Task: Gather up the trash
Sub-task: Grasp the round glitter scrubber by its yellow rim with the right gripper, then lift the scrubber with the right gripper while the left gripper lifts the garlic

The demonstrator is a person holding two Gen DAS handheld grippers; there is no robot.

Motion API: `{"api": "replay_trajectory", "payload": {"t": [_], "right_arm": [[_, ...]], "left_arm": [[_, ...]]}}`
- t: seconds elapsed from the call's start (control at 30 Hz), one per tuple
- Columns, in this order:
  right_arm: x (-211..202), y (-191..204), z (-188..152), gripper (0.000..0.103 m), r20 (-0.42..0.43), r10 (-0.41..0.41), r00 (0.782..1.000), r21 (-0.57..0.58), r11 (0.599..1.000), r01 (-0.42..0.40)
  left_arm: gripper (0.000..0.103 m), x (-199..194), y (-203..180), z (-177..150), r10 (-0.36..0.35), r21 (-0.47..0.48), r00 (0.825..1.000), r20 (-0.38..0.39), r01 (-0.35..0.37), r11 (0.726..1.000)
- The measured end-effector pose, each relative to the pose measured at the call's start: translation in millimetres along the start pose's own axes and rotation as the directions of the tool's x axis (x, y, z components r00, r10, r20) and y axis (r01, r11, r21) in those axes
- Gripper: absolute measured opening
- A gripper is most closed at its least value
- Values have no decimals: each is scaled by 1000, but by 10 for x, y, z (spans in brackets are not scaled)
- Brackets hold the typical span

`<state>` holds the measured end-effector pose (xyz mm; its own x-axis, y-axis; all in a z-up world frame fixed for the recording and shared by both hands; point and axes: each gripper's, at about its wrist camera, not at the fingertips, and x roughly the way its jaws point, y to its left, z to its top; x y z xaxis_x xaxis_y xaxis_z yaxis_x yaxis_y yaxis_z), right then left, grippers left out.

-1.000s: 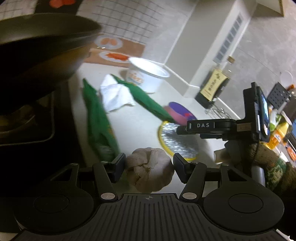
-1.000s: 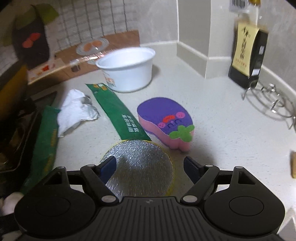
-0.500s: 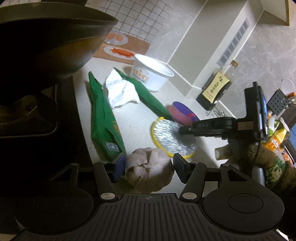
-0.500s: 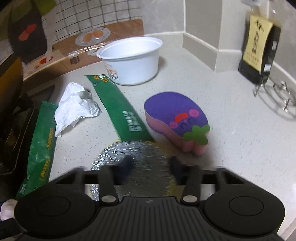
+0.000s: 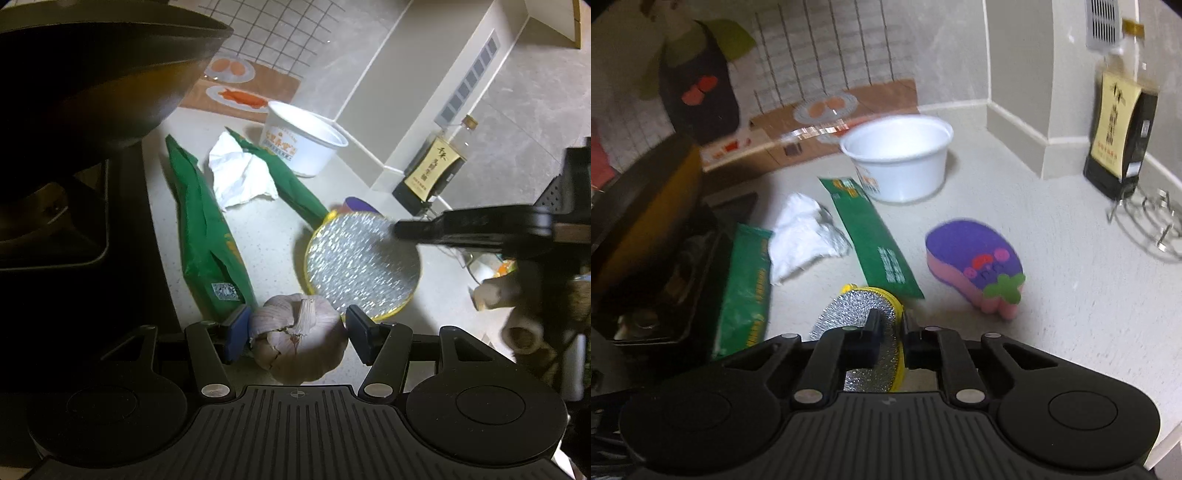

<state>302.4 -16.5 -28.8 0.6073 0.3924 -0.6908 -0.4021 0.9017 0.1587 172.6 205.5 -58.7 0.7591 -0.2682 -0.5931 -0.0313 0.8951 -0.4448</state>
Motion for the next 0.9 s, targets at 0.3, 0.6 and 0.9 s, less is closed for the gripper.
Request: {"api": "replay_trajectory", "payload": {"t": [0.3,0.6,0.9], "right_arm": [[-374,51,70,11,120,-47,992,-76,996,56],[-339,59,83,11,167,-112,979,-122,984,134],[-236,60,162,11,173,-107,979,-106,986,127]], "left_arm": [[62,48,-65,25,-11,6,1000,-4,11,1000],[62,307,-211,175,-48,34,998,-43,49,998],[62,599,-230,293,-73,28,995,-74,75,997]]}}
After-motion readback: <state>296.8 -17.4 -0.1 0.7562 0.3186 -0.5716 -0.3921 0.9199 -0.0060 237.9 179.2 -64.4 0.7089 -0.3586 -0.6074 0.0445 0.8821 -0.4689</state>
